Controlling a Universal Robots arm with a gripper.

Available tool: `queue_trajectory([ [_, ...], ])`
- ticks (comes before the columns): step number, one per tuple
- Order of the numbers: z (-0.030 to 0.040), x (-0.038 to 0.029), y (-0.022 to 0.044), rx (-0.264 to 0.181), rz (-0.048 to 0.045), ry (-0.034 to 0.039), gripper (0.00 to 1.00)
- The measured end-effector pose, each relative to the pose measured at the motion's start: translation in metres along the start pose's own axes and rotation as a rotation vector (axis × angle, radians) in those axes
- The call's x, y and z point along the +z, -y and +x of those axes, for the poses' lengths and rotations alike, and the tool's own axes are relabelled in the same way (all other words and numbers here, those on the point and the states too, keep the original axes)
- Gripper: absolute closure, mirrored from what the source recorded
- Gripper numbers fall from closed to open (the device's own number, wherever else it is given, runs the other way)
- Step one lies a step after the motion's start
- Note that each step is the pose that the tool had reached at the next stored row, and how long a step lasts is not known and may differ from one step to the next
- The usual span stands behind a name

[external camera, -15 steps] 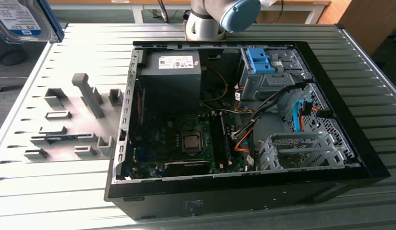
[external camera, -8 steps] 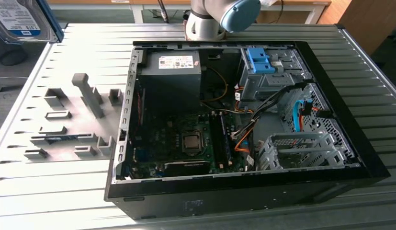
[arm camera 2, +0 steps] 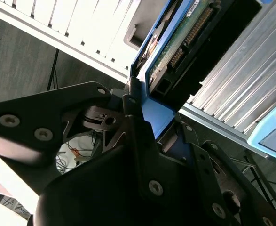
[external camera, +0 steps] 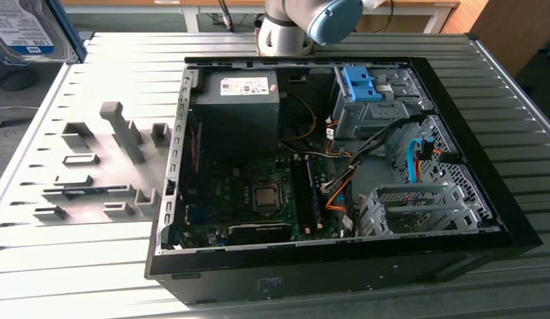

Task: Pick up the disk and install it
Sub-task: 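Pick up the disk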

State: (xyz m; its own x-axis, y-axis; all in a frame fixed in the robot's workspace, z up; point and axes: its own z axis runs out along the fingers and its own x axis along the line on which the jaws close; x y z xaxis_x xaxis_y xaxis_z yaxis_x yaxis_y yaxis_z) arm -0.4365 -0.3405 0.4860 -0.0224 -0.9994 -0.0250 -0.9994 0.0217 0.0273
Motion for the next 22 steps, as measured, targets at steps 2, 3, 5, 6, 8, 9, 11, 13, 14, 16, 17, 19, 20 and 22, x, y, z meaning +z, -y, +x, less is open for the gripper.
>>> queue_trajectory([
  [2, 0.0016, 0.0, 0.0, 0.0, 0.0, 0.0, 0.64],
  [3, 0.0021, 0.0, 0.0, 0.0, 0.0001, 0.0001, 0.64],
  [5, 0.0024, 0.0, 0.0, 0.0, 0.0, 0.0, 0.64],
  [6, 0.0024, -0.0001, 0.0, 0.0, 0.0, 0.0, 0.64],
  [8, 0.0025, -0.0008, 0.0, 0.0, -0.0001, 0.0, 0.64],
  [9, 0.0025, -0.0016, 0.0, 0.0, -0.0001, 0.0, 0.64],
  [11, 0.0024, -0.0042, -0.0001, 0.0, 0.0001, 0.0, 0.64],
  [13, 0.0023, -0.0079, -0.0002, 0.0, 0.0001, 0.0, 0.64],
  [14, 0.0023, -0.0102, -0.0002, 0.0, 0.0, 0.0, 0.64],
  [16, 0.0022, -0.015, -0.0004, 0.0, 0.0, 0.0, 0.64],
  [17, 0.0021, -0.0174, -0.0004, 0.0, 0.0001, 0.0001, 0.64],
  [19, 0.002, -0.0213, -0.0005, 0.0, 0.0, 0.0, 0.64],
  [20, 0.002, -0.022, -0.0005, 0.0, 0.0, 0.0, 0.64],
  [22, 0.002, -0.0221, 0.0005, 0.0, 0.0002, 0.0002, 0.64],
])
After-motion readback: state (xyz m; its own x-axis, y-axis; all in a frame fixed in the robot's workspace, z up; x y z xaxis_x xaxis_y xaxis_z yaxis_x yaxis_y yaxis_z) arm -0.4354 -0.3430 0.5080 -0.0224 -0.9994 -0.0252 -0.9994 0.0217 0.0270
